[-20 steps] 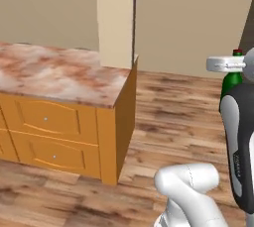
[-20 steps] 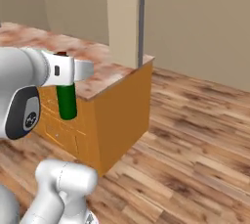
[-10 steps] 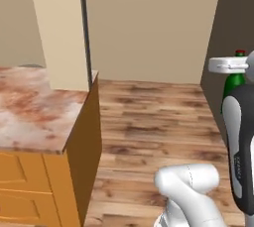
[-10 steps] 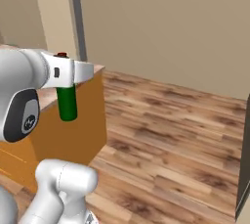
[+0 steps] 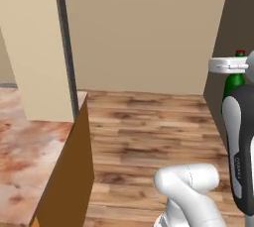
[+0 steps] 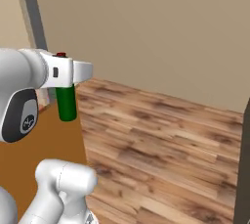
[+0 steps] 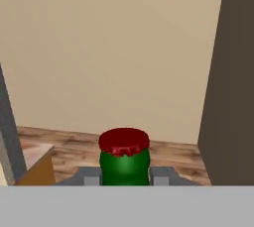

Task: Get the candle and the beer from the cabinet and move them to the dining counter.

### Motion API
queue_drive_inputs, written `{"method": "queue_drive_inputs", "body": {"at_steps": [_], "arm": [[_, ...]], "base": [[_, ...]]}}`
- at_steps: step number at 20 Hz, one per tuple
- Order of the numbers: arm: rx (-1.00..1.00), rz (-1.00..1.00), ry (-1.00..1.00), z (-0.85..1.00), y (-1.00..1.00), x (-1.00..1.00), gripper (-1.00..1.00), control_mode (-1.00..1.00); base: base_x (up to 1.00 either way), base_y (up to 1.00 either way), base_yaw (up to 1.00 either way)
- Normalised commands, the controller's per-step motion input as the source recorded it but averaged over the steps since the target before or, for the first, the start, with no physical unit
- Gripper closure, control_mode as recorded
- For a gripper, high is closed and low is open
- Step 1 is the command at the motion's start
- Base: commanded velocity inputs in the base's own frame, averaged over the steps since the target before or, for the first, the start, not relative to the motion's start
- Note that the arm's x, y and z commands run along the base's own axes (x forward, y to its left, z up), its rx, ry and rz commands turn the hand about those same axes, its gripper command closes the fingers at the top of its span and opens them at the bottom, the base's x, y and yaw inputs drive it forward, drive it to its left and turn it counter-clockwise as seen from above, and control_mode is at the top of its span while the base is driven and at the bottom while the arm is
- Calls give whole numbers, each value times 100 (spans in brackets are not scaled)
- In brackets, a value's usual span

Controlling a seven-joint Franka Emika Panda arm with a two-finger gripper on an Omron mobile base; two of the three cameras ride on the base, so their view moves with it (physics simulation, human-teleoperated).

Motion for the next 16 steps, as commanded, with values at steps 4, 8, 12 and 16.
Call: {"method": "queue_drive_inputs", "body": {"at_steps": [4,8,12,16], "arm": [[0,0,0,0,0,0,100,100],[0,0,0,0,0,0,100,100],[0,0,0,0,0,0,100,100],[0,0,0,0,0,0,100,100]], "base": [[100,-9,0],[100,-11,0],[100,-13,0],[100,-17,0]]}}
